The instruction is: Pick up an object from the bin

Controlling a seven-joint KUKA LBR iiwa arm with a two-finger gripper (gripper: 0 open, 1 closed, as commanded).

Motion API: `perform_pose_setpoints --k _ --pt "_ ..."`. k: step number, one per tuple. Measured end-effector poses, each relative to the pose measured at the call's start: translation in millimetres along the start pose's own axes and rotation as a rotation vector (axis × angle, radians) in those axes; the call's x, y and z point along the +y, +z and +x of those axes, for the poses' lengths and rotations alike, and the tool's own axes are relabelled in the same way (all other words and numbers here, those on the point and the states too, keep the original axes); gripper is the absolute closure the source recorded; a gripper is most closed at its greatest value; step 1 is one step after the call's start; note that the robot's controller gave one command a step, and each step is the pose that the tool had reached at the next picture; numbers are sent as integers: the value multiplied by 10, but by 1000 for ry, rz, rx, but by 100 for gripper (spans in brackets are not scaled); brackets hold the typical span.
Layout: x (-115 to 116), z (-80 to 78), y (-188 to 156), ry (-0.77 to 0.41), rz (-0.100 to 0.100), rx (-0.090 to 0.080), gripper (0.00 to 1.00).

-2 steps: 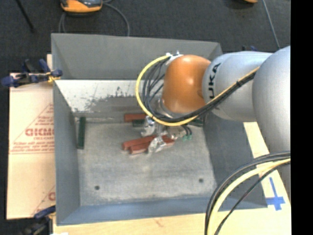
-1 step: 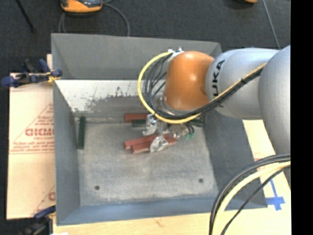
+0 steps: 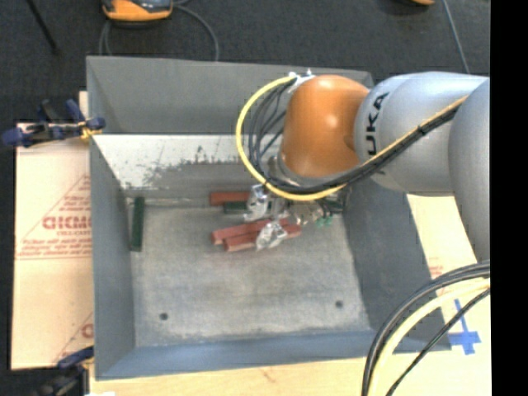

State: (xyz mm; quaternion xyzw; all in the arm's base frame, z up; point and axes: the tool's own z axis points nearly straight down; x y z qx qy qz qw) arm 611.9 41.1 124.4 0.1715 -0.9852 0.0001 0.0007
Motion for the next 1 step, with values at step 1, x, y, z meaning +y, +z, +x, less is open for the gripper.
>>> perform_pose_setpoints --k 1 --pt "-4 -16 -152 0 2 -6 100"
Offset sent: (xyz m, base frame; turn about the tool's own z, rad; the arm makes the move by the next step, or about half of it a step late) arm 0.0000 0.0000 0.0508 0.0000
